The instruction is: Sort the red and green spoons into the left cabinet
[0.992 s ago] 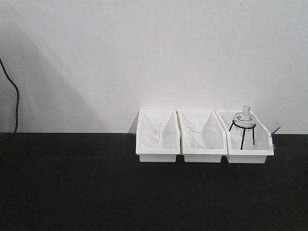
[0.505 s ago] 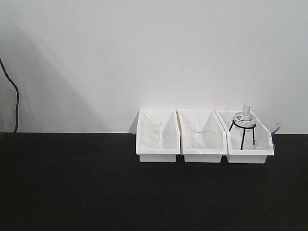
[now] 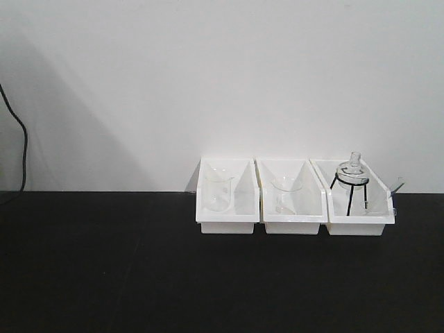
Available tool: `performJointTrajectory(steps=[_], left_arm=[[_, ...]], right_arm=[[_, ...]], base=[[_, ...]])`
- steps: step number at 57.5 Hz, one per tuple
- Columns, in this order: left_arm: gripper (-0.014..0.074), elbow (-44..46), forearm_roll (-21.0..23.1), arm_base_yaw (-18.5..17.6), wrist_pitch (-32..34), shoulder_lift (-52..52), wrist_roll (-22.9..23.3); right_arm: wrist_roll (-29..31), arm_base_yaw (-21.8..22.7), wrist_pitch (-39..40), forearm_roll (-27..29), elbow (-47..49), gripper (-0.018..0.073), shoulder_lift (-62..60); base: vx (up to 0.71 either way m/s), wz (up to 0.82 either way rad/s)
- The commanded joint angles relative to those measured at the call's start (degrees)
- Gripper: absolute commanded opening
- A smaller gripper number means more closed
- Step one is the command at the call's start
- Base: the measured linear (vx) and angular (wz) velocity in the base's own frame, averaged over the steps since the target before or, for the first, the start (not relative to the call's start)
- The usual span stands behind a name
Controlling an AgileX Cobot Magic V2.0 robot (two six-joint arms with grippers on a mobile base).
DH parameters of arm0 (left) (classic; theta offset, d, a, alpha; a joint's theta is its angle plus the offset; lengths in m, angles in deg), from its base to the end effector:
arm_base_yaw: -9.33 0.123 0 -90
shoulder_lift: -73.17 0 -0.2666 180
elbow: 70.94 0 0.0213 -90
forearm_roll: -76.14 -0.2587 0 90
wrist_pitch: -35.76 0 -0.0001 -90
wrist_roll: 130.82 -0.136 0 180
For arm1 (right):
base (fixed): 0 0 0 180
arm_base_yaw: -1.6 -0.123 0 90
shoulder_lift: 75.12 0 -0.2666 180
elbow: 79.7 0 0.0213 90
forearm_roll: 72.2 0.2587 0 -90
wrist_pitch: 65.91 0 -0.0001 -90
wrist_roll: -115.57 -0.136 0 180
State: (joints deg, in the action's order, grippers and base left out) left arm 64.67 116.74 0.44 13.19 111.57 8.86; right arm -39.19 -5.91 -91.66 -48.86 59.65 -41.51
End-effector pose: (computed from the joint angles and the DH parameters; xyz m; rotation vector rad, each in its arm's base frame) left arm 0.1672 -0.0606 0.3186 0.3490 1.7199 -0.3091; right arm 0.1494 0.0433 0.3422 -0.2994 1.6883 0.1936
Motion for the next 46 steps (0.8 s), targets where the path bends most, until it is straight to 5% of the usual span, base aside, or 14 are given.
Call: performJointTrajectory(steps=[1,46], left_arm=[[-0.0001,1.6,1.4,-0.3,3.5,0.2,0.5],[-0.0001,1.6,1.4,-0.3,3.5,0.2,0.5]], right_arm=[[-0.1,0.3,4.2,0.7,1.6,-0.0003,0.4],[-0.1,0.2,4.2,0.7,1.6,-0.0003,0.4]], base=[[0.0,0.0],[-0.03,0.03]])
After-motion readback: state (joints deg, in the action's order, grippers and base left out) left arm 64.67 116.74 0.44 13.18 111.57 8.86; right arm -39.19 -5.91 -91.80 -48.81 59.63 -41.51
